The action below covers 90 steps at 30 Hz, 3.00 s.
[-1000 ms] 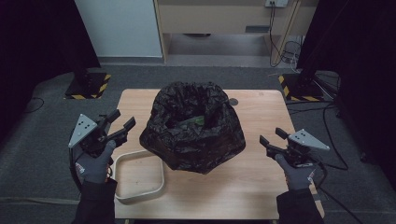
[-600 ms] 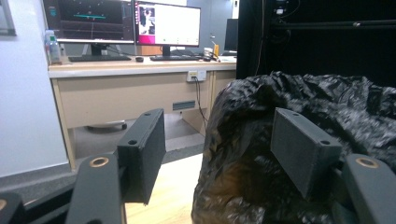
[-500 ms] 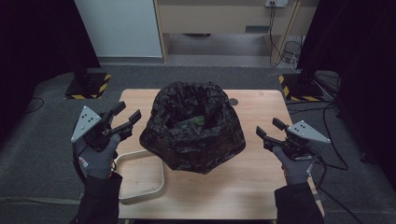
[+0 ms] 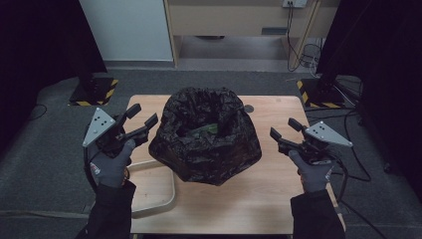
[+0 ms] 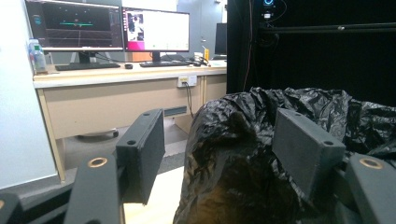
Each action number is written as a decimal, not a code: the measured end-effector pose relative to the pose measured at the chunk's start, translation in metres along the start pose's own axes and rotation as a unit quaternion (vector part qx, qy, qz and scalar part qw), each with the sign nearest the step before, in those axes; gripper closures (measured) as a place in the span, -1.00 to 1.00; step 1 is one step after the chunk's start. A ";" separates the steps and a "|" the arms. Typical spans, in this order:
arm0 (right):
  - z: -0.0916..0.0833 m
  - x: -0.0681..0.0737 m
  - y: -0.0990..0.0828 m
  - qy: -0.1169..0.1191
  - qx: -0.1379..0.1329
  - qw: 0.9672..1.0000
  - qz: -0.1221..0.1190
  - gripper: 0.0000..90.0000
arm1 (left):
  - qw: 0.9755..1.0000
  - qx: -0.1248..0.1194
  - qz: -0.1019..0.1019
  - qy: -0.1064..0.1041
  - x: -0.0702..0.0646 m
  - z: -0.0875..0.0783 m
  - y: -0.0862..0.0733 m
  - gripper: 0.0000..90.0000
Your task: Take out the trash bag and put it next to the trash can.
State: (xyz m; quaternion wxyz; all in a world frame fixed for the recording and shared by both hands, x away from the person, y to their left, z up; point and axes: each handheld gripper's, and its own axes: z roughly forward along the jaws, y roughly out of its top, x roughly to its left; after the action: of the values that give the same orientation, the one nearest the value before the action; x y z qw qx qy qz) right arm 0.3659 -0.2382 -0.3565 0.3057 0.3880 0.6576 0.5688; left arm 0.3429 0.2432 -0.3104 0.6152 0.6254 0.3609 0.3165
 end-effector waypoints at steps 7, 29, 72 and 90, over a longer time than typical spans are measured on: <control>0.004 0.007 0.012 0.009 -0.009 1.000 -0.003 -0.40 | 1.000 -0.007 0.018 -0.014 -0.006 0.010 0.005 -0.25; 0.026 0.037 0.042 0.044 -0.028 0.998 -0.020 -0.42 | 0.999 0.017 0.007 -0.026 -0.016 0.034 0.003 -0.26; 0.058 0.069 0.054 0.127 -0.014 0.992 0.009 0.15 | 0.998 0.051 0.001 -0.033 -0.028 0.055 -0.002 -0.01; 0.056 0.076 0.057 0.092 -0.025 0.995 -0.023 0.96 | 0.999 0.050 0.016 -0.008 -0.036 0.052 0.003 0.43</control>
State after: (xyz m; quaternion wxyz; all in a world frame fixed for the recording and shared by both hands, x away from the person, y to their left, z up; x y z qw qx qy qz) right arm 0.3832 -0.1417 -0.3068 0.2664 0.3107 0.6775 0.6111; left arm 0.3673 0.1847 -0.3076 0.5811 0.6636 0.3609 0.3029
